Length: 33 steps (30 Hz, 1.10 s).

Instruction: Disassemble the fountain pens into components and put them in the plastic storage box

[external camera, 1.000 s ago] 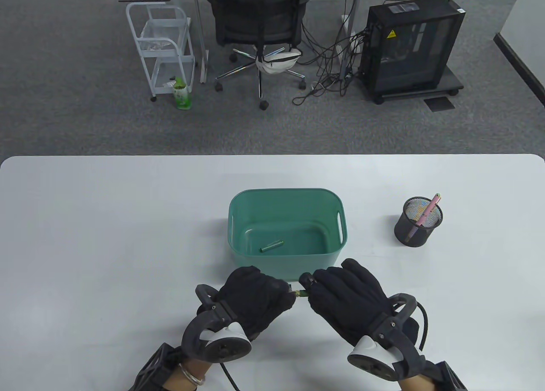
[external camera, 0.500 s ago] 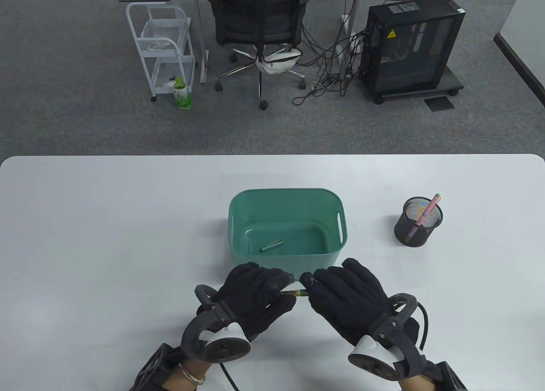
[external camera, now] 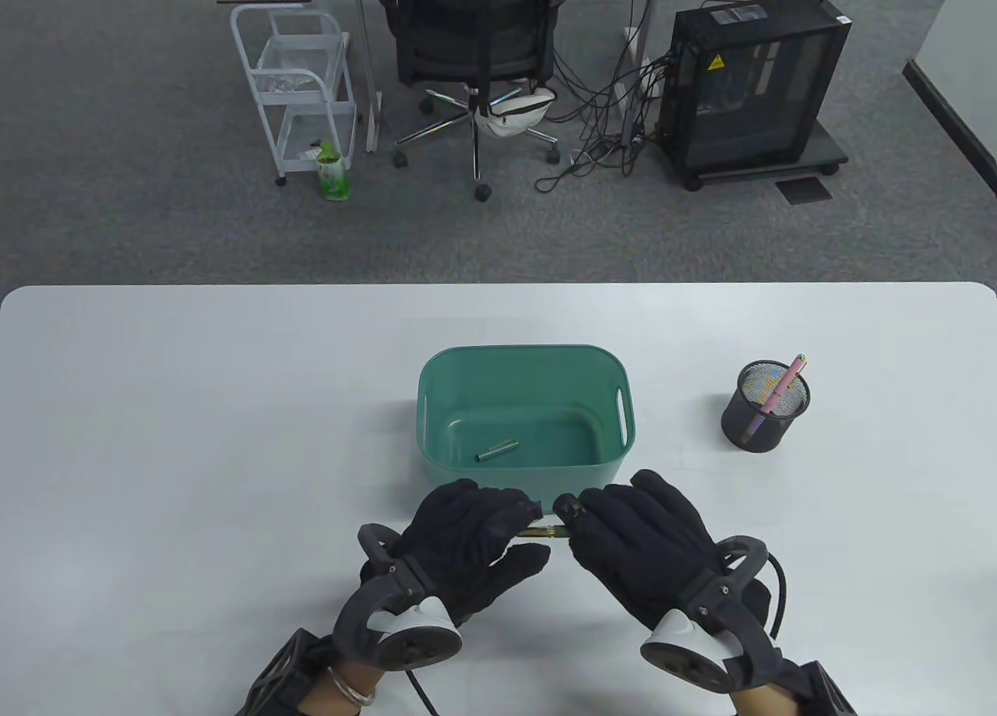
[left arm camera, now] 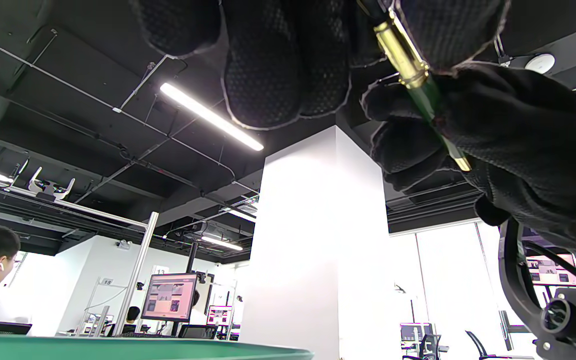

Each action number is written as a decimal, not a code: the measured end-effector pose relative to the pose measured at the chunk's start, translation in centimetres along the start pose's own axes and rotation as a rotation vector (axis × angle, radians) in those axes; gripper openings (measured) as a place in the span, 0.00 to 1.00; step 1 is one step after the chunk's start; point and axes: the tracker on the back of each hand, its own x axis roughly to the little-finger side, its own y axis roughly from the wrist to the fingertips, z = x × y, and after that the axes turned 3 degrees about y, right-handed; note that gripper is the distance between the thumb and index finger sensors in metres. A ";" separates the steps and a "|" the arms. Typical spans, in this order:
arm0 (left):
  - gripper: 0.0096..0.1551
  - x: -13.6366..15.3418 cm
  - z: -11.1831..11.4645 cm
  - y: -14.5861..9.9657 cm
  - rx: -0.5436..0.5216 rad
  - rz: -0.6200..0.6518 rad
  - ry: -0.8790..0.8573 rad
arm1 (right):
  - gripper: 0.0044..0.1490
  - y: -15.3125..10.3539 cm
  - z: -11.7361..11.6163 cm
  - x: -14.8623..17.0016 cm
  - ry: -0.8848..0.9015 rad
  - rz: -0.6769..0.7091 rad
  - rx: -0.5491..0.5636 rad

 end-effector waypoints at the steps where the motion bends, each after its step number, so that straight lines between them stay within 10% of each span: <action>1: 0.26 0.0 0.0 0.0 -0.001 0.000 0.002 | 0.28 0.0 0.0 0.0 0.000 0.000 0.000; 33: 0.29 0.4 0.0 0.1 -0.007 -0.022 -0.026 | 0.28 0.0 0.0 -0.4 -0.003 0.026 -0.001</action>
